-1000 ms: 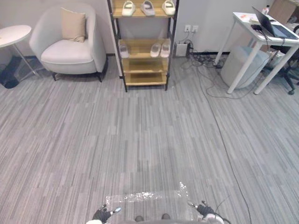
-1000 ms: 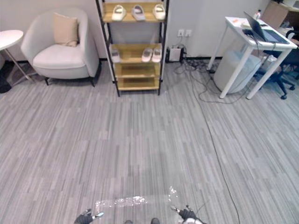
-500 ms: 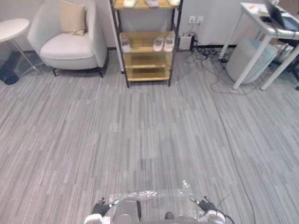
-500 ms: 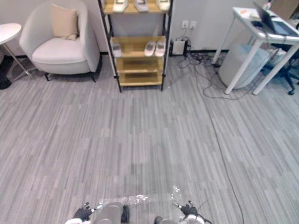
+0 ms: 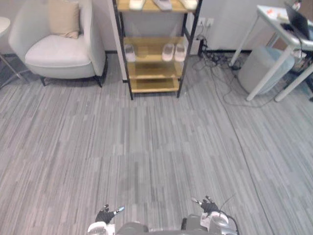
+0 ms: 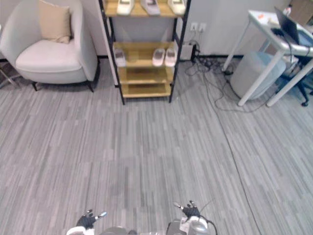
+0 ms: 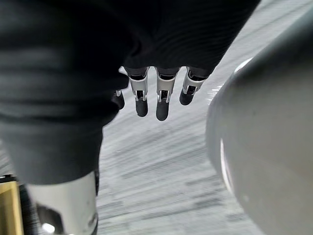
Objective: Organize the slippers on the shoe rack
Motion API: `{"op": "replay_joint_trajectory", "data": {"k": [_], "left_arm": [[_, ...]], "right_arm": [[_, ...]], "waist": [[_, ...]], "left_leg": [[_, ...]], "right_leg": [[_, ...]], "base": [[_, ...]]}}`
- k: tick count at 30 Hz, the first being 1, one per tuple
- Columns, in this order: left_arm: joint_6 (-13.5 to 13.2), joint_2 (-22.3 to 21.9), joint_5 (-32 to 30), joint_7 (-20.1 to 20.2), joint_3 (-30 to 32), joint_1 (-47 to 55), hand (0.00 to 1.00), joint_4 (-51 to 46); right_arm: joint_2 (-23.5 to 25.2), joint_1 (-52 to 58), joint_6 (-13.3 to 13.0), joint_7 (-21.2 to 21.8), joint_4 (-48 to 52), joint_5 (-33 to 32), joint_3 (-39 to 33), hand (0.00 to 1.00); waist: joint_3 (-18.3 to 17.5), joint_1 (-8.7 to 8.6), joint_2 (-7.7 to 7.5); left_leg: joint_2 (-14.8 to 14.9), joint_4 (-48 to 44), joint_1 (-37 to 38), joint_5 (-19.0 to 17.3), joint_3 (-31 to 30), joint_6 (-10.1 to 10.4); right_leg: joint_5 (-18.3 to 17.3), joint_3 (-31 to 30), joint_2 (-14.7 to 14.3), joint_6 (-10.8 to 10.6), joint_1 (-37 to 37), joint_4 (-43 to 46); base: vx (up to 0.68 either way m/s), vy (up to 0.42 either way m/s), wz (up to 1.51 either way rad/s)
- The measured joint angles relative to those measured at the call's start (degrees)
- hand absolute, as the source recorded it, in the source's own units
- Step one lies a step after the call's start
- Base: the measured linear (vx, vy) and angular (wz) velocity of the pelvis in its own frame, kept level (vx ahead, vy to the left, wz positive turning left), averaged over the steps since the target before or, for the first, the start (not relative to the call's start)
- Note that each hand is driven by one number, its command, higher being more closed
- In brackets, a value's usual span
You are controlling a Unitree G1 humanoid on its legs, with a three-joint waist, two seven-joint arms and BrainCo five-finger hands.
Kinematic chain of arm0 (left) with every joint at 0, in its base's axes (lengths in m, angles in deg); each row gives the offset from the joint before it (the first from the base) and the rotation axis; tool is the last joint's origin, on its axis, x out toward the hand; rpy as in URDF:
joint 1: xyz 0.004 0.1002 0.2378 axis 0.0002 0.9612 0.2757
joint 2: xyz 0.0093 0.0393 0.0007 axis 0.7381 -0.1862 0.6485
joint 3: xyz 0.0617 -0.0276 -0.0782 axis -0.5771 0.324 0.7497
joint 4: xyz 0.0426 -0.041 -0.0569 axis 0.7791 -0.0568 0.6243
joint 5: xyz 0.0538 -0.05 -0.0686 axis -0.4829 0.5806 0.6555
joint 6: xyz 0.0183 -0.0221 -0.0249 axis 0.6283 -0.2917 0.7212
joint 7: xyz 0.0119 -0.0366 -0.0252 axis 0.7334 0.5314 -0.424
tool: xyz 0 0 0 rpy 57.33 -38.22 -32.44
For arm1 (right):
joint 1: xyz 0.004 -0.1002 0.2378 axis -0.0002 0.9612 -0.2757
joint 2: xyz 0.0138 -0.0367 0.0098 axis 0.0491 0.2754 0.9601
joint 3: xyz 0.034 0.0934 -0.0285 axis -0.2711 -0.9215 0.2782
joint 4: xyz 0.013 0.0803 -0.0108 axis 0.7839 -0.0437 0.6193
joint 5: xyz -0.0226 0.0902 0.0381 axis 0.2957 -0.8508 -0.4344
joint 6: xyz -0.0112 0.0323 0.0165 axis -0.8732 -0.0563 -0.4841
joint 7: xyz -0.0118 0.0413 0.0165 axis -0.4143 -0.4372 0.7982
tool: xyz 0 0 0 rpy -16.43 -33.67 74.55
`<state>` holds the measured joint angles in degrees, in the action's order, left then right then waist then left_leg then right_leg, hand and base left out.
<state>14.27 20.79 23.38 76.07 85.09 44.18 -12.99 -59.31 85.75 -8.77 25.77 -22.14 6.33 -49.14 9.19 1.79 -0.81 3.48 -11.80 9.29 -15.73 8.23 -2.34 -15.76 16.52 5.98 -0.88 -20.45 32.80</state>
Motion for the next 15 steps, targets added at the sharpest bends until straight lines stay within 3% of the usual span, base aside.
{"op": "replay_joint_trajectory", "data": {"k": [1,2,3,4,6,7,8,9,10,11,13,15], "left_arm": [[0.0,-0.2,-0.2,0.2,-0.4,0.1,0.0,0.0],[0.0,0.4,-0.2,0.5,-0.3,0.4,0.0,0.1],[-0.1,-0.2,-0.2,0.5,0.2,0.4,0.0,0.9],[-0.1,-1.5,-0.1,0.7,1.1,0.0,0.0,1.4],[-0.2,-3.6,-0.1,0.8,2.8,-0.3,0.0,1.3],[0.0,-4.7,-0.2,0.8,4.9,-0.9,0.0,1.6],[0.1,-5.5,-0.2,0.9,6.3,-0.9,0.0,1.2],[0.0,-5.8,-0.1,1.0,7.2,-1.1,0.0,0.5],[-0.1,-6.0,-0.1,0.9,7.4,-1.0,0.0,-0.8],[-0.1,-5.7,-0.1,0.9,7.3,-0.9,0.0,-2.1],[-0.2,-5.3,-0.1,0.8,7.1,-0.6,0.0,-4.3],[-0.5,-5.4,0.4,0.7,7.0,-0.6,0.0,-5.3]], "right_arm": [[-0.1,0.2,-0.1,0.0,-0.3,0.0,0.4,0.0],[0.0,1.3,-0.1,0.0,-0.8,0.0,0.6,0.0],[-0.4,1.6,-0.1,0.2,-1.0,0.1,0.7,0.0],[-2.4,0.4,0.3,-0.1,-1.8,0.0,0.8,0.0],[-3.5,0.6,0.3,0.0,-2.1,0.1,0.1,0.0],[-3.2,1.2,0.2,-0.1,-1.7,-0.3,-0.4,0.0],[-3.2,1.5,0.2,-0.2,-1.4,-0.3,0.2,0.0],[-2.9,1.8,0.2,-0.2,-0.8,-0.2,1.0,0.0],[-2.9,2.3,0.3,-0.4,0.3,-0.1,2.0,0.0],[-2.4,2.4,0.2,-0.5,0.8,-0.1,2.0,0.0],[-1.3,2.4,0.2,-0.7,0.8,-0.4,2.0,0.0],[-0.9,2.4,0.2,-0.9,0.8,-0.6,1.9,0.0]], "waist": [[-0.2,-0.5,-0.56],[-0.8,-1.11,-1.89],[-1.0,-1.43,-1.61],[-1.3,-1.31,1.12],[-1.6,-1.81,3.31],[-1.2,-1.89,4.01],[-0.9,-1.99,4.08],[-0.5,-1.82,4.01],[0.2,-1.27,3.94],[0.6,-1.15,3.9],[1.1,-0.66,2.33],[1.0,0.44,2.1]], "left_leg": [[0.0,0.0,1.3,-0.5,-0.5,1.8],[-1.0,-0.2,3.0,-1.7,-1.8,3.8],[-0.7,-0.6,4.1,-2.6,-2.8,5.1],[1.7,-1.8,3.9,-1.8,-4.4,7.2],[2.9,-4.5,3.5,0.4,-6.5,7.1],[4.0,-9.9,2.3,2.0,-7.8,9.1],[4.8,-18.3,-0.5,4.0,-8.3,9.2],[6.0,-29.3,-5.1,7.8,-8.6,8.2],[8.1,-40.9,-10.4,8.2,-8.1,7.7],[9.4,-45.8,-13.6,6.3,-6.4,7.5],[10.1,-48.2,-19.0,3.1,-3.4,6.8],[9.5,-40.5,-23.8,0.5,-0.1,6.1]], "right_leg": [[9.2,-1.1,-2.5,1.1,-0.2,-12.8],[21.0,-2.7,-3.2,4.7,0.6,-21.1],[22.1,-3.6,-3.4,4.5,0.5,-19.8],[20.6,-2.6,-4.8,5.6,0.7,-18.3],[18.1,-1.5,-6.3,5.8,2.4,-18.7],[16.4,-0.6,-7.5,6.2,4.7,-19.2],[14.9,0.0,-8.1,6.1,7.0,-19.8],[13.8,-0.2,-8.6,6.3,9.7,-21.0],[12.0,-0.1,-9.5,7.2,13.1,-22.1],[10.7,-0.1,-9.9,7.4,15.6,-22.2],[8.7,0.0,-9.8,6.9,19.3,-23.5],[7.8,-0.5,-9.5,5.2,22.7,-25.9]], "base": [[0.5,-0.151,0.23],[0.52,-0.177,0.29],[0.45,-0.139,0.1],[0.41,-0.159,-0.01],[0.4,-0.163,0.07],[0.4,-0.202,0.28],[0.45,-0.223,0.33],[0.4,-0.175,0.23],[0.3,-0.09,0.17],[0.29,-0.075,0.12],[0.24,-0.09,0.07],[0.32,-0.051,-0.07]]}}
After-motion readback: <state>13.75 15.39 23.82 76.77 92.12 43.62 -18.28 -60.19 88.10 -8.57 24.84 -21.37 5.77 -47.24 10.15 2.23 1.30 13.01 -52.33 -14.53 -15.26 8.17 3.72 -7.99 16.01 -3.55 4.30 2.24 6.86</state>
